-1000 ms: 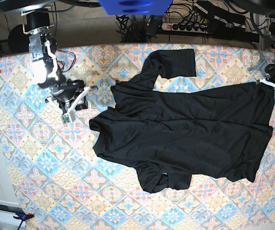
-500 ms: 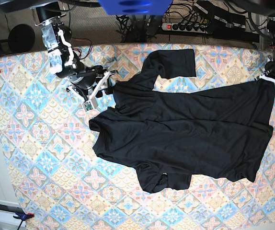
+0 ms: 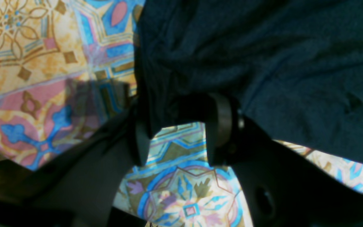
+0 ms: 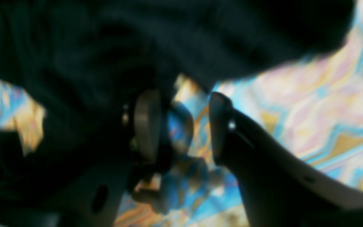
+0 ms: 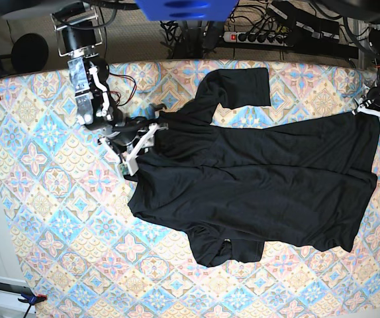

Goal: Layout the t-shirt on the table in an organized manner, then fold the t-shirt properly
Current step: 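Move the right gripper to the shirt's collar area and grasp fabric, then pull the shirt with the right gripper back toward its base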

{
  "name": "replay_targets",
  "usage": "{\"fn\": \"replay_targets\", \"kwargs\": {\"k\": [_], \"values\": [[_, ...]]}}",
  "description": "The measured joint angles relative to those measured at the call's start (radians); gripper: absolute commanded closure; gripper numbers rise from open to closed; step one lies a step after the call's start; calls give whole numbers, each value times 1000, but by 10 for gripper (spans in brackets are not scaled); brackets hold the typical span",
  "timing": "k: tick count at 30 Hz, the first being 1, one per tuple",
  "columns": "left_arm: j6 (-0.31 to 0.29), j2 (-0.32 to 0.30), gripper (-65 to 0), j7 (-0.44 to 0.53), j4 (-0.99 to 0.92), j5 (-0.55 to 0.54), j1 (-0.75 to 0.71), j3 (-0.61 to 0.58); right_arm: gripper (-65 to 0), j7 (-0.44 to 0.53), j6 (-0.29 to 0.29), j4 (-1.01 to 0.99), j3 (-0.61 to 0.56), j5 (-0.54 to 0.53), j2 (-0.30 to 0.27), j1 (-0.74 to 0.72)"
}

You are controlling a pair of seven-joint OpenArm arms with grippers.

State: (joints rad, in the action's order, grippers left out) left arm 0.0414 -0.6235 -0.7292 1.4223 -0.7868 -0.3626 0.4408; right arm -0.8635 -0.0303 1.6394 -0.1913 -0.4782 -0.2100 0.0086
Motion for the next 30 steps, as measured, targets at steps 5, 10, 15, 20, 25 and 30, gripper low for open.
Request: {"fn": "replay_targets", "kwargs": {"k": [5,10,15,20,25,30], "values": [[3,0,-279,0,0,0,1,0,-283,-12,5,-74,55,7,-5,-37],[3,0,-279,0,0,0,3,0,-284,8,0,-124,56,2,-1,-96],[3,0,-279,0,0,0,3,0,-284,-2,0,-201,56,1,-2,-126],[3,0,-279,0,0,0,3,0,-283,48,0,-255,57,0,-1,-151],[3,0,-277,0,0,0,5,0,-267,93,-11,-300,59,-12,-3,-157],[3,0,-276,0,0,0,5,0,-112,123,-9,-315,61,-7,-2,-159]]}}
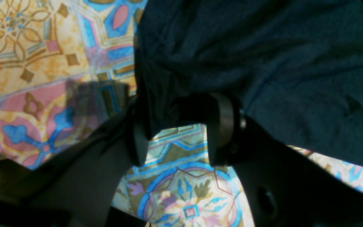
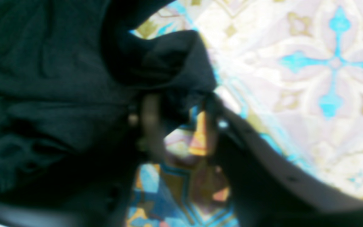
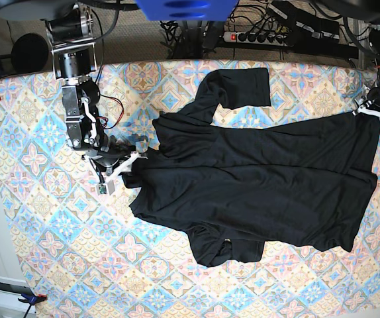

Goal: Layout the t-shirt on the table in an organized manner, then fold the t-shirt properly
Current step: 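Pull the shirt with the right gripper back toward its base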

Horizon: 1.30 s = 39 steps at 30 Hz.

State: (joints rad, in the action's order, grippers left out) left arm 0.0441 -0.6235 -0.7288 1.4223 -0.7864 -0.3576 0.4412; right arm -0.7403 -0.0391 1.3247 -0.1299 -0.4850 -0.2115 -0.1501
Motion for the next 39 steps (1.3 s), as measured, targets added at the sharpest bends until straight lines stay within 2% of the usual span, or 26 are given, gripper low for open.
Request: {"fn": "replay_targets", "kwargs": {"k": [2,4,9,15,18,21,25,27,30,33,35,39], "values": [[0,0,-276,0,0,0,0,0,-35,0,10,-2,2,7,0,0],[0,0,-276,0,0,0,0,0,-9,-4,9,-2,34,5,3,0],[1,0,-276,0,2,0,0,0,-5,-49,-2,-3,163,-52,12,11],[6,2,-279,-4,18,1,19,0,-5,-58,10,-6,297,-156,-13,17],[-3,-2,-279,-2,58,-1,31,0,-5,-65,-1,-6,333,-182,-68,16],[-3,-3,-279,-1,94,-1,28,0,-5,-54,13,-13,362,-174,-112,13],[-3,0,-279,-5,98,-3,30,-3,-5,-56,13,-15,401,-174,-126,14],[-20,0,-279,-5,98,-4,31,-3,-5,-58,11,-15,411,-174,-124,13],[-94,1,-279,-3,98,-64,31,-3,-5,-58,10,-16,412,-174,-139,14],[-104,37,-279,-25,97,-76,83,-27,-5,-56,10,-16,414,-175,-142,13],[-122,55,-279,-112,95,-86,137,-77,-5,-58,10,-16,413,-174,-138,14],[-123,109,-279,-121,95,-96,172,-105,-5,-60,10,-13,414,-174,-138,13]]}}
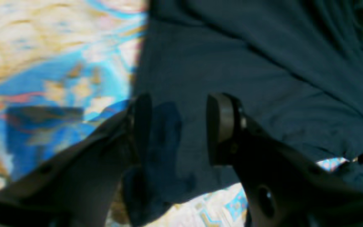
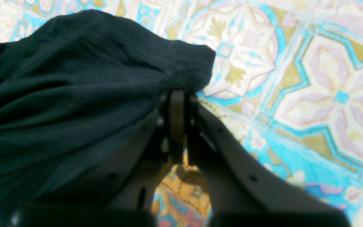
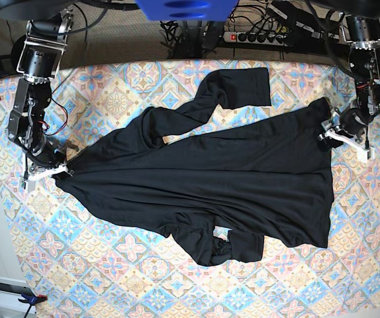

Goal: Layout the t-shirt on the table in an organized manner, then fold the t-shirt properly
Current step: 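Pull the shirt with the right gripper back toward its base, then grasp the shirt side edge again with the left gripper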

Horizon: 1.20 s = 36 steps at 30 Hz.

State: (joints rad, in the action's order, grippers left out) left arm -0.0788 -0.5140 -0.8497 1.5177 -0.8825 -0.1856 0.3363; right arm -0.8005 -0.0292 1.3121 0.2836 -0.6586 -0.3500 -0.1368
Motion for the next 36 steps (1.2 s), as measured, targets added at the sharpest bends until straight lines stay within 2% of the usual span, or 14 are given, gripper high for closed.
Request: {"fn": "replay_targets", "kwargs": {"k": [3,5,14,17,25,32,36], "values": [[18,26,-279,-16,-5,39,-6,1,-5,-3,0,0,0,0,-2,1],[3,35,-279,-16,-5,55,-3,0,-5,-3,0,0,0,-1,0,1],[7,32,-279,-8,-8,142,0,10,-5,-4,0,2,0,0,-2,3],[7,34,-279,-6,-81,178,27,8,-5,-4,0,2,0,-1,-1,3],[6,44,-276,39,-135,169,55,10,-5,-3,0,2,0,0,1,3],[12,58,-272,29,-95,184,51,-26,-5,-3,0,1,0,0,1,3],[-5,83,-202,-8,-37,157,34,-55,-5,-4,0,-3,0,0,2,3]]}}
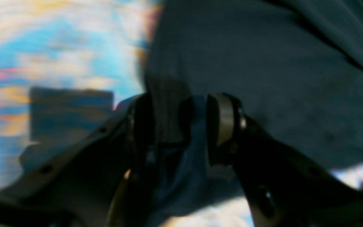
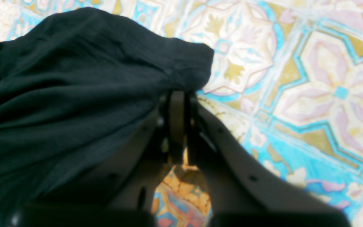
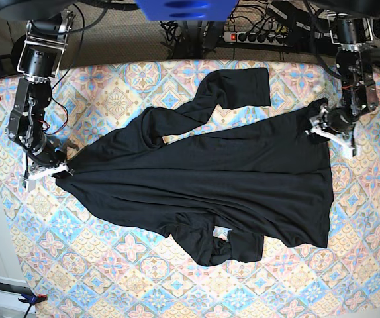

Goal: Layout the t-shirt on the table in an organized manner, then fold the t-shirt properly
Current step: 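Grasp the shirt side edge again with the left gripper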

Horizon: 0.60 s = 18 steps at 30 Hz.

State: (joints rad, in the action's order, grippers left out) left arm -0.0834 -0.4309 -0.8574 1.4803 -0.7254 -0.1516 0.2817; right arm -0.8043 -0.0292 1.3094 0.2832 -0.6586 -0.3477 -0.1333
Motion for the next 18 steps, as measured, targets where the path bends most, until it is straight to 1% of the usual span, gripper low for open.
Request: {"fn": "replay_targets", "kwargs": {"k": [2,4,8,10,11,14,18], "values": [[5,-2,-142,3,1,-2,-7,1,-5,0,0,-1,0,0,-2,0],[10,-7,-95,0,0,13,-6,5,-5,0,0,-1,0,0,-2,0],[8,-6,-35,0,1,11,-6,9,-5,0,0,-1,0,-1,1,-3],[8,-6,-21,-5,1,11,-7,28,-5,0,0,-1,0,0,-1,-2],[8,-3,-14,-14,1,11,-7,53,-5,0,1,-1,0,0,-2,-2],[8,-8,-7,-3,1,11,-6,122,-5,0,0,-1,0,-1,0,-2],[8,-14,-7,-4,1,12,-6,129,-5,0,0,-1,-1,-1,1,-2]]}}
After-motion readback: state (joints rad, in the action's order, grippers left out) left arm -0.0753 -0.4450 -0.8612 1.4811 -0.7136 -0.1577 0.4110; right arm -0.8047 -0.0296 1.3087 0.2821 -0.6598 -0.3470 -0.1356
